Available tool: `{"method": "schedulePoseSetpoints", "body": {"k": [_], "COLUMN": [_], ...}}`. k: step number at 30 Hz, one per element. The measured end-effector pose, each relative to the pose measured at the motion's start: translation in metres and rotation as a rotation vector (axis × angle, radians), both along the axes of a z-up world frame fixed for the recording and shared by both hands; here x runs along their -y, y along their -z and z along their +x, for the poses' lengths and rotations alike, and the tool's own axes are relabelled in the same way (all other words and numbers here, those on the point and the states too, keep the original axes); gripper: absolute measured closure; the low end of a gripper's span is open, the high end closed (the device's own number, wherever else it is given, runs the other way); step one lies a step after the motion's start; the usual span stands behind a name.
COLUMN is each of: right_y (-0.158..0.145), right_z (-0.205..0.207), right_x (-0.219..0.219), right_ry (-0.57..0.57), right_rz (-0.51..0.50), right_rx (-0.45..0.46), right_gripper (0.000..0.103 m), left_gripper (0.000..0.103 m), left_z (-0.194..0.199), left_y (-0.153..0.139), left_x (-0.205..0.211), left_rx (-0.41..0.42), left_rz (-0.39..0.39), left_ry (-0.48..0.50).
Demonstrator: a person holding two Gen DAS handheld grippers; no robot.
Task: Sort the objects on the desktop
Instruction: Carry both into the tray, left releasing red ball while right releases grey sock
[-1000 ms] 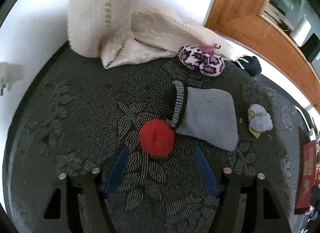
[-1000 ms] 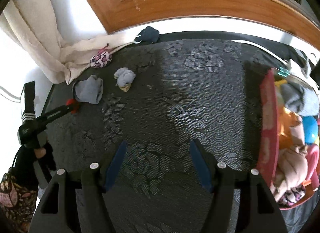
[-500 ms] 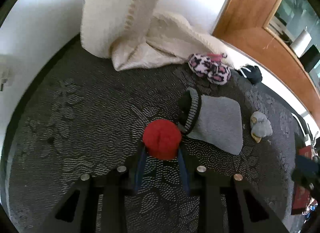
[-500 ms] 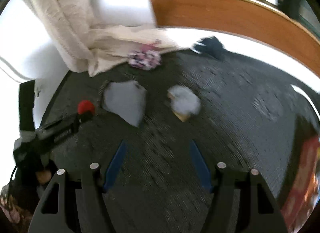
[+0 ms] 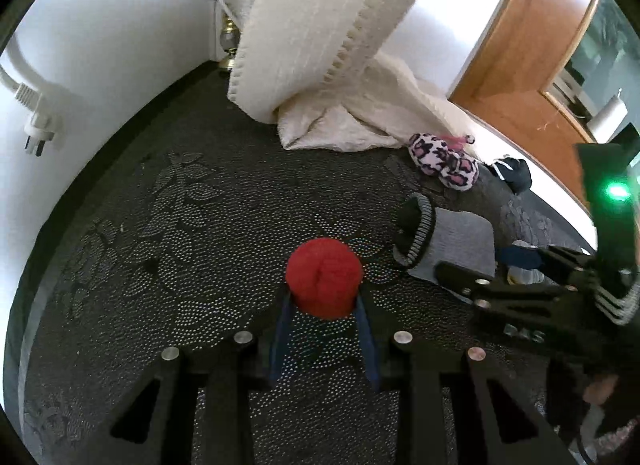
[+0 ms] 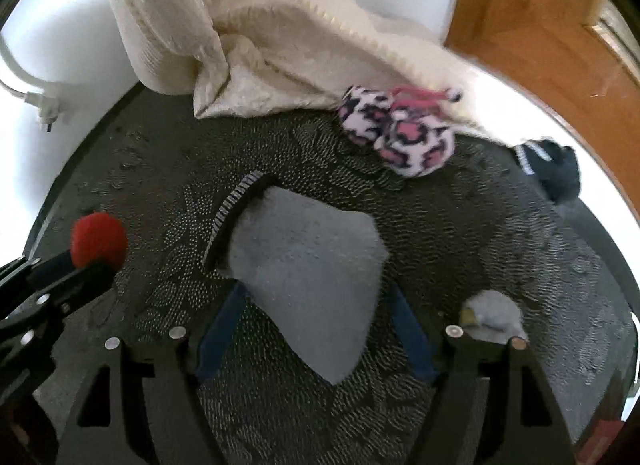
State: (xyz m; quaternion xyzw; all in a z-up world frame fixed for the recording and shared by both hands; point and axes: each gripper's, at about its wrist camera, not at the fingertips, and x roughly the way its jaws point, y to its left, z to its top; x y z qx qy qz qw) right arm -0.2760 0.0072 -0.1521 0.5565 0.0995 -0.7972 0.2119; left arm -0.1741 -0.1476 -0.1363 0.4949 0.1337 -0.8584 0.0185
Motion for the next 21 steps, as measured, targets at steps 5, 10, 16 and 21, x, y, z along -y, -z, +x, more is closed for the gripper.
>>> {"method": "schedulePoseSetpoints", "body": {"k": [5, 10, 16, 21], "right_y": [-0.001, -0.023, -0.061, -0.079], "right_z": [0.004, 0.017, 0.049, 0.094], "right_x": [-0.003, -0.028, -0.082, -0.151], "right_ry": [0.002, 0.052, 0.158, 0.292], "right_rz": [-0.013, -0.07, -0.173, -0.198], "right_rx": [0.017, 0.005, -0.025, -0.057], "right_gripper": [0.056, 0.066, 0.067, 0.067], "left_gripper": [0.071, 0.071, 0.071, 0.071], "left_z": [-0.001, -0.003, 0.005, 0.019], "left_y": [-0.005, -0.02, -0.036, -0.052], "left_x": [-0.002, -0.016, -0.052, -0.095], "left_rx": [-0.003, -0.022, -0.045, -0.064], "left_rz": [-0.003, -0.007, -0.013, -0.005], "left_ry": [0.001, 0.028, 0.093, 0.172]}}
